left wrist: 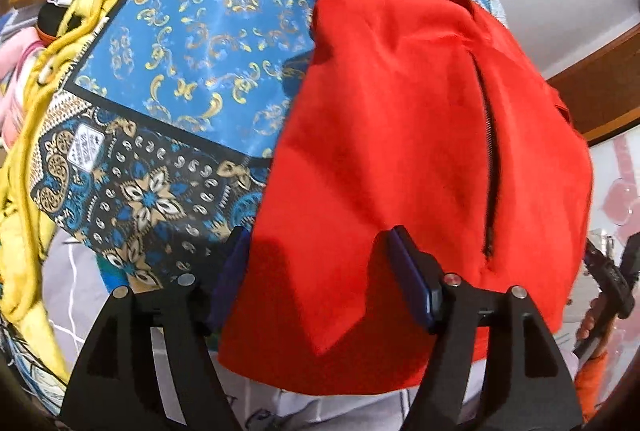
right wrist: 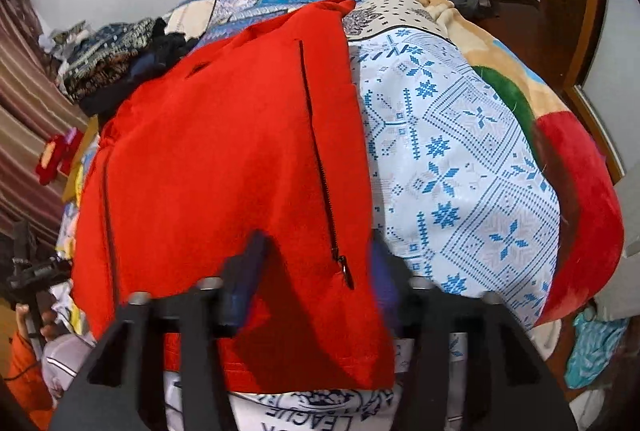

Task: Fold large clothes

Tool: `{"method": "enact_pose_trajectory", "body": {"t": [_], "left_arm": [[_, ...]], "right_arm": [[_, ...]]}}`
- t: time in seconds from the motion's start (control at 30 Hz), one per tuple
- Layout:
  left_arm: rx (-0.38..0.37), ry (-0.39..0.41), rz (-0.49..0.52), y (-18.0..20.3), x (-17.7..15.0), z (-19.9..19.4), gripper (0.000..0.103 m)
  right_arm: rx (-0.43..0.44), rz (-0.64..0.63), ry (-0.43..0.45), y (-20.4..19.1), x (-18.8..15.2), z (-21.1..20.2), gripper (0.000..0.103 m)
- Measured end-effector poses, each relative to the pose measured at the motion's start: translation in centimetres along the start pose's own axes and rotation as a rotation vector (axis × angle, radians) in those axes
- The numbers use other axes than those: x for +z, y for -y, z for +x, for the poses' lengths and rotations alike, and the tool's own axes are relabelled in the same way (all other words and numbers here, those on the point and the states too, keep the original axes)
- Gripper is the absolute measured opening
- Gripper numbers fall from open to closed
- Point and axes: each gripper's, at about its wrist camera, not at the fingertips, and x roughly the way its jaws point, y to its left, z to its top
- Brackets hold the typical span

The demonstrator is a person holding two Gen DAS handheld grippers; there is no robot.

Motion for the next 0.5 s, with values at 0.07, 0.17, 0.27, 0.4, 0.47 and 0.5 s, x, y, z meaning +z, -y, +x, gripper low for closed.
{"method": "enact_pose_trajectory", "body": {"t": [0.07,0.17,0.27,0.4,0.47,0.5], "left_arm": [[-0.030,-0.005,0.001,0.4,-0.8,-1.1,0.050],[-0.075,-0.009,0.010,1.2,-1.0,-2.0,0.015],[-0.098,0.041,0.030,2.8,-0.1,-3.8,0.006],[-0.189,0.153,0.032,4.4,1.7,-8.0,0.005],[-0.215,0.236,0.055,5.7,2.7,-10.9,0.005],[-0.222,0.267,0.064,6.1,3.3,-12.1,0.005]], "right_arm": [[0.055,0.024,0.005,-0.1,-0.1,-0.2,0.016],[0.077,0.011,0.020,-1.1,0.1,-0.7,0.015],[0.117,-0.005,0.051,-2.2,1.0,-1.8,0.014],[0.140,-0.044,0.129,-3.5,3.8,-4.3,0.014],[0.162,-0.054,0.161,-3.9,5.1,-5.5,0.014],[0.170,-0.063,0.182,-4.2,6.0,-6.1,0.014]]}}
